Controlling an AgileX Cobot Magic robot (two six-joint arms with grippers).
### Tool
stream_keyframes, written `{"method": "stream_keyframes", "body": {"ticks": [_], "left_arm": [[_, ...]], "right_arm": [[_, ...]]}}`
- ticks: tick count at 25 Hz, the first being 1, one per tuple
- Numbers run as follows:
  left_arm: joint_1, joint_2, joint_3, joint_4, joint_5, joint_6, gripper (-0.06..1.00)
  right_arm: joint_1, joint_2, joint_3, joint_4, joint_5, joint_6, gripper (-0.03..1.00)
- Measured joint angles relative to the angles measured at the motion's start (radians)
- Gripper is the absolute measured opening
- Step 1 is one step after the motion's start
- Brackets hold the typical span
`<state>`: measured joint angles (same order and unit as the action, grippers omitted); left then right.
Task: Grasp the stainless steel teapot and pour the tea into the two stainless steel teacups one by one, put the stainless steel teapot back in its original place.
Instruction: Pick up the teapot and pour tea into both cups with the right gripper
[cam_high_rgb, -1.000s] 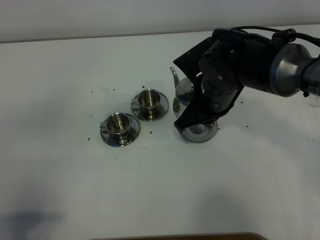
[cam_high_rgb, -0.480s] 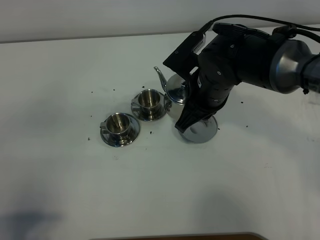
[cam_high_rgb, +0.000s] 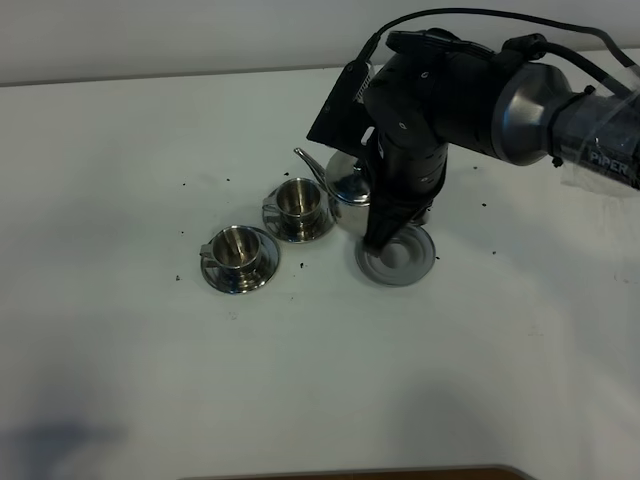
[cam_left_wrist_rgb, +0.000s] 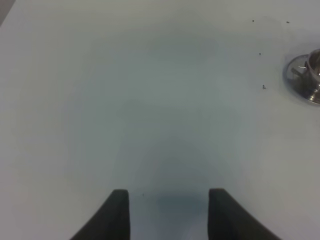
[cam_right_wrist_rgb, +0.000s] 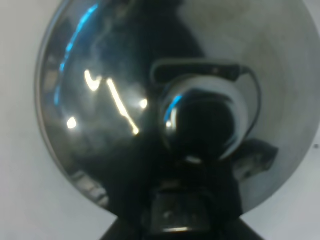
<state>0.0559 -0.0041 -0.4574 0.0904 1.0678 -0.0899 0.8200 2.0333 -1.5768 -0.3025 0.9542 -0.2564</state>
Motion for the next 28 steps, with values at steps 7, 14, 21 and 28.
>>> {"method": "stream_keyframes", "body": {"ticks": [7,14,21,28], "left_arm": [[0.000,0.000,0.000,0.000,0.000,0.000,0.43],[0.000,0.000,0.000,0.000,0.000,0.000,0.43],[0.000,0.000,0.000,0.000,0.000,0.000,0.43],[0.000,0.000,0.000,0.000,0.000,-0.001,0.43]], "right_arm": [[0.000,0.000,0.000,-0.060,0.008,-0.132,0.19],[0.028,0.021,-0.002,-0.160,-0.009,-0.175,0.19],[0.049,0.045,-0.005,-0.218,-0.014,-0.170,0.19],[0.050,0.047,-0.005,-0.278,-0.016,-0.170,0.19]]}}
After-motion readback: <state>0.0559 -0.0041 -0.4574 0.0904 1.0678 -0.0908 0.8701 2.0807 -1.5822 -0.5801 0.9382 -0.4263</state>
